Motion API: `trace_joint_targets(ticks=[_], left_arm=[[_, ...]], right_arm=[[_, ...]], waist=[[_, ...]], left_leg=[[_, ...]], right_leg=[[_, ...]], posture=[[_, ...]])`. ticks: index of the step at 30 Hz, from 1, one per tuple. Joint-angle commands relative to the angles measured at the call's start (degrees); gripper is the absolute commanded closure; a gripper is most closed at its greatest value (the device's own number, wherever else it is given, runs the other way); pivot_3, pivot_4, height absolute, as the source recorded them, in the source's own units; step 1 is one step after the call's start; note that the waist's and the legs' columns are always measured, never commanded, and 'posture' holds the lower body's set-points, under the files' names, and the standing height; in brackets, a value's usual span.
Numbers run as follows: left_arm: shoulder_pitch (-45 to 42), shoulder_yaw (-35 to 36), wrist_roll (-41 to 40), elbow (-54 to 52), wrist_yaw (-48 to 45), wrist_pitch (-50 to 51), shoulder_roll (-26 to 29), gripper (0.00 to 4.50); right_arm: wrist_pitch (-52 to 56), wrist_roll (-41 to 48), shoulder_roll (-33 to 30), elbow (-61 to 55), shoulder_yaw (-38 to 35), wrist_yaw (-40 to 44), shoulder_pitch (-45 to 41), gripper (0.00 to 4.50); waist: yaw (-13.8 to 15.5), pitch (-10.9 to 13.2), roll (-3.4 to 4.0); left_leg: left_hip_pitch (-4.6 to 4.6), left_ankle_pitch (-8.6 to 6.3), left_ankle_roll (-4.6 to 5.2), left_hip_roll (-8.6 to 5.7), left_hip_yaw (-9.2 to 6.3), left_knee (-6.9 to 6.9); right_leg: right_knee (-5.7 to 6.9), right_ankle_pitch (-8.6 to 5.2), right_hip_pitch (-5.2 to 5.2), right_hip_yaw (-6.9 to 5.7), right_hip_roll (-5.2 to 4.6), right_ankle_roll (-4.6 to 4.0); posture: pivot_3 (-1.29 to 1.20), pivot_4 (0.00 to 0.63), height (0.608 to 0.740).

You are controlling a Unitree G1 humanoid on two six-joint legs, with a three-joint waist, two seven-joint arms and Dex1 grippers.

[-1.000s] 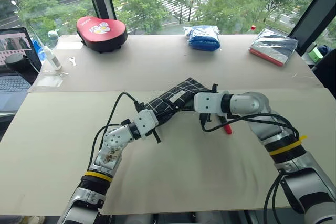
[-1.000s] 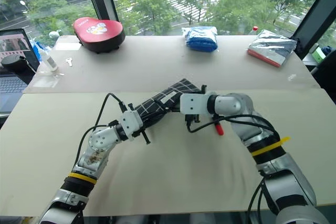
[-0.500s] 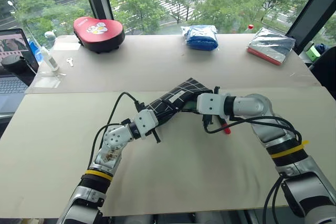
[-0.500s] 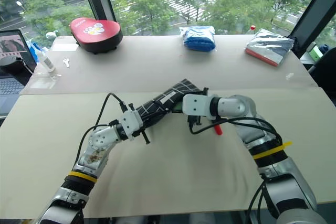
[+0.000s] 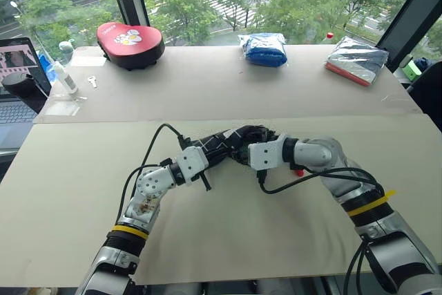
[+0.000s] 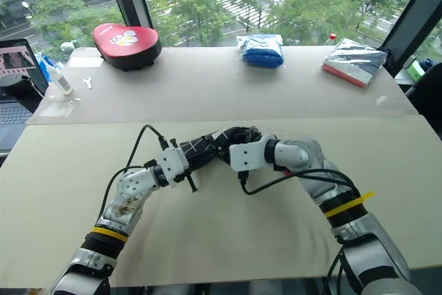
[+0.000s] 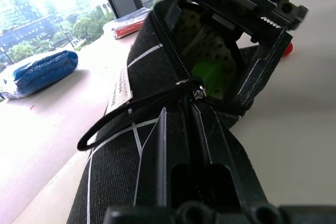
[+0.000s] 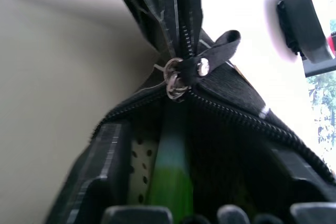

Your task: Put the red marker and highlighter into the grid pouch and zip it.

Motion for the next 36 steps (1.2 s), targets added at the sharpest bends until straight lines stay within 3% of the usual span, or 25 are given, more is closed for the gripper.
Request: trace_joint_targets(ticks=[1, 4, 8, 10, 14, 22, 29, 36], left_arm=[[-0.66, 0.59, -0.60, -2.42, 0.53, -0.92, -0.17, 4.50], [-0.34, 0.66, -0.45, -2.87, 0.98, -0.56, -0.29, 4.50], [0.13, 0.40, -0.29, -3.09, 1.15, -0.44, -0.52, 4.50], [0.18, 0.33, -0.32, -3.14, 1.05, -0.39, -0.50, 4.50], [0.02, 0.29, -0.31, -2.97, 0.76, -0.46, -0.25, 4.50], [-0.26, 0.02, -0.38, -2.69, 0.06, -0.49, -0.09, 4.50], [0.13, -0.21, -0.24, -3.28, 0.10, -0.32, -0.12, 4.50], [0.32, -0.19, -0.15, -3.57, 0.28, -0.27, 0.00, 4.50]], right_arm=[[7.34, 9.84, -1.28, -3.25, -8.89, 1.38, 0.51, 0.61], [22.70, 23.08, -2.79, -11.63, -15.02, 6.58, 4.73, 0.61], [50.56, 51.94, -12.08, -25.60, -27.12, 16.70, 14.52, 0.61], [56.14, 57.37, -15.12, -27.00, -31.65, 16.94, 17.27, 0.61], [55.67, 50.77, -16.82, -25.52, -32.12, 9.35, 19.68, 0.61], [59.92, 40.82, -9.51, -20.77, -25.36, -8.60, 15.91, 0.61], [62.77, 34.94, -6.03, -15.48, -19.95, -14.75, 13.32, 0.61], [61.75, 32.04, -4.36, -8.81, -17.51, -15.14, 10.77, 0.61]], waist=[[0.07, 0.00, 0.00], [0.34, 0.00, 0.00], [1.01, 0.00, 0.00], [1.00, 0.00, 0.00], [0.63, 0.00, 0.00], [0.79, 0.00, 0.00], [0.82, 0.00, 0.00], [0.75, 0.00, 0.00]], left_leg=[[0.00, 0.00, 0.00, 0.00, 0.00, 0.00], [-0.01, -0.01, 0.02, 0.03, -0.02, -0.01], [-0.04, -0.26, 0.45, 0.07, -0.10, -0.03], [-0.09, -0.32, 0.54, 0.07, -0.09, -0.02], [0.03, -0.39, 0.63, 0.08, 0.03, 0.00], [0.05, -0.28, 0.45, 0.06, 0.02, 0.06], [0.02, -0.27, 0.45, 0.03, 0.01, 0.06], [0.03, -0.27, 0.45, 0.02, 0.00, 0.05]], right_leg=[[-0.01, 0.00, 0.00, 0.00, 0.00, 0.00], [-0.01, 0.00, 0.02, 0.00, 0.00, 0.00], [-0.03, 0.00, 0.02, -0.02, -0.01, 0.00], [-0.10, 0.00, 0.02, -0.01, -0.04, 0.00], [-0.28, 0.00, 0.06, 0.08, -0.07, 0.00], [-0.01, 0.01, 0.03, 0.09, -0.07, -0.01], [-0.03, 0.01, 0.02, 0.08, -0.08, -0.01], [-0.03, 0.01, 0.02, 0.05, -0.07, -0.01]], posture=[[0.00, 0.150, 0.740], [0.00, 0.150, 0.740], [0.00, 0.150, 0.740], [0.00, 0.150, 0.740], [0.00, 0.150, 0.740], [0.00, 0.150, 0.740], [0.00, 0.150, 0.740], [0.00, 0.150, 0.740]])
